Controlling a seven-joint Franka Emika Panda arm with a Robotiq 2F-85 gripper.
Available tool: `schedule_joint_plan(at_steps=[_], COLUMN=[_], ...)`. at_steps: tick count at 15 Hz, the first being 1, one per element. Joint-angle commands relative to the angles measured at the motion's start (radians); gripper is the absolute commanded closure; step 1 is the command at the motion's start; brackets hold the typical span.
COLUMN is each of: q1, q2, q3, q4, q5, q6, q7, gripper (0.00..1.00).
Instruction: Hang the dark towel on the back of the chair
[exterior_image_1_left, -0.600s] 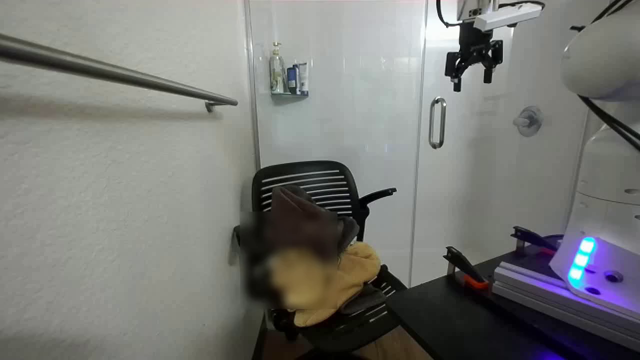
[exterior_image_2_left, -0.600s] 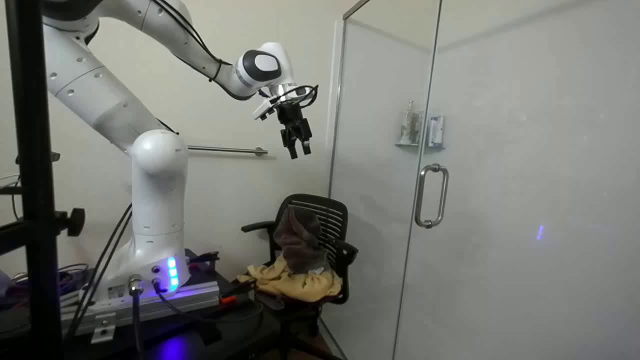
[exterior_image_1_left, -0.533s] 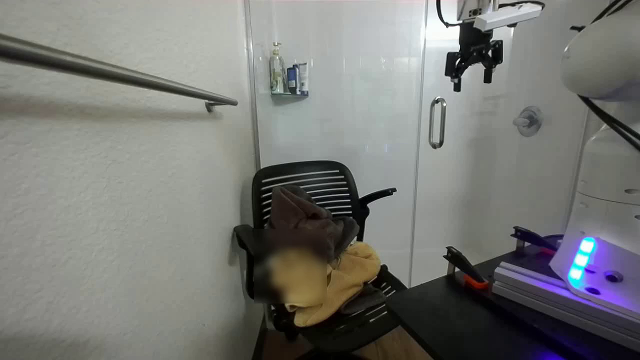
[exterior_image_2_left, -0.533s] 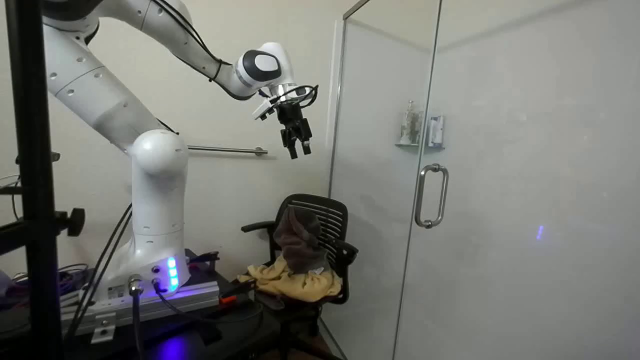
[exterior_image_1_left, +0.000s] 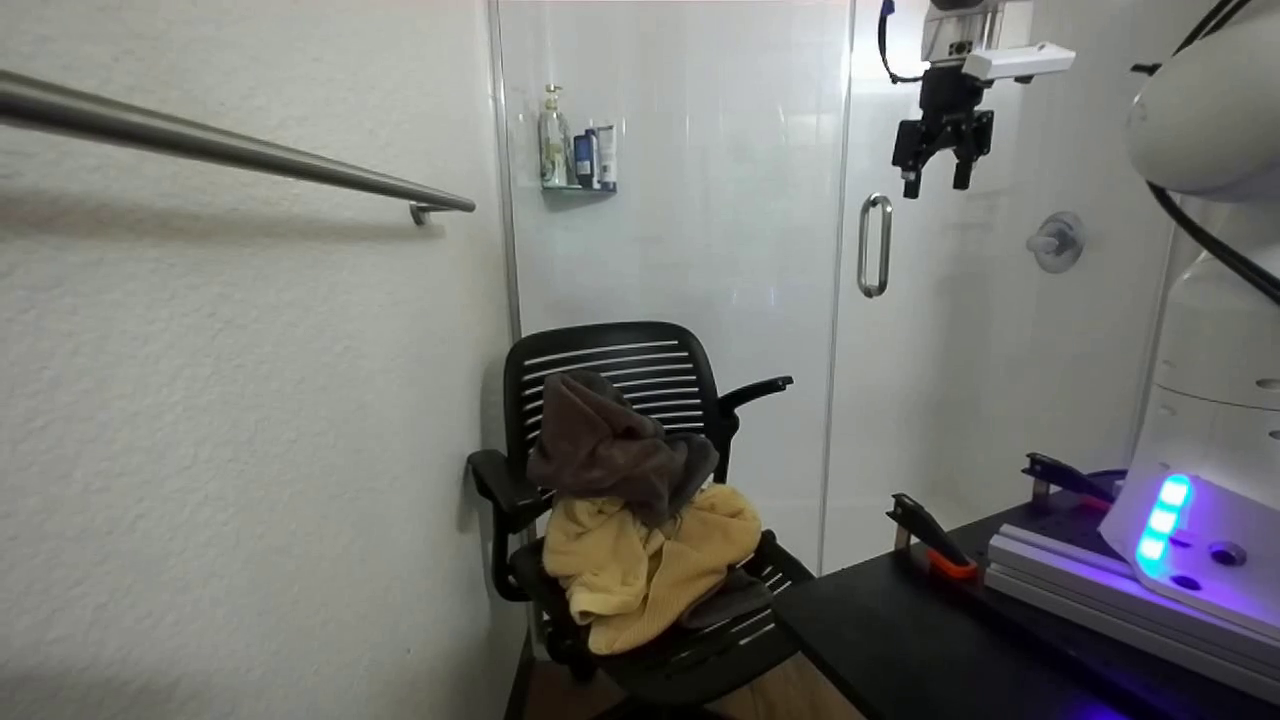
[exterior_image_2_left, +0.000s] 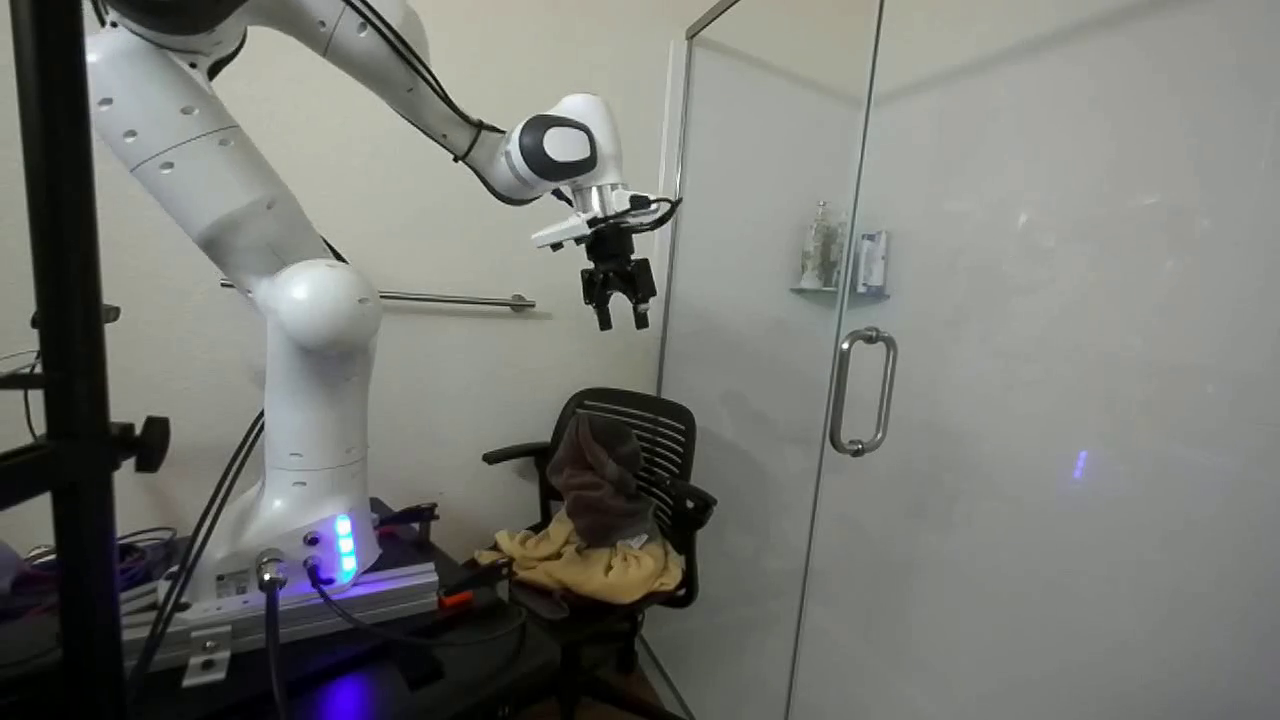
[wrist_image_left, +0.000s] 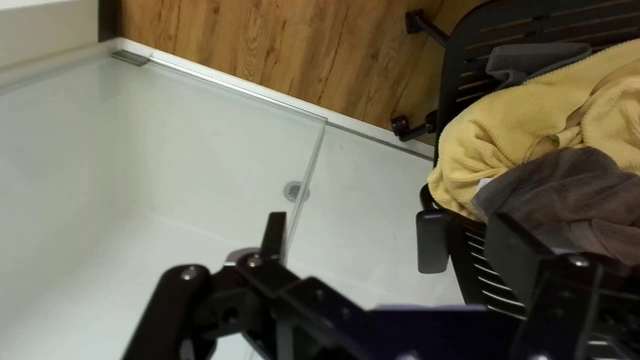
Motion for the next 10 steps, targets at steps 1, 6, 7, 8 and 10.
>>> schedule_joint_plan(at_steps=[1, 6, 7, 8, 10], q1=[0.099, 0.195, 0.200, 0.201, 0.207], q2=[0.246, 0.478, 0.528, 0.573, 0.651], q3=[-0.116, -0.072, -0.037, -0.001, 0.061], q4=[0.165, 0.458, 0.521, 0.584, 0.708], q5=[0.133, 0.309, 0.300, 0.273, 0.249], q6=[0.092, -0.127, -0.190, -0.253, -0.395], q7=[-0.237, -0.420, -0.393, -0.357, -0.319], gripper=[0.00, 0.00, 0.00, 0.00, 0.00])
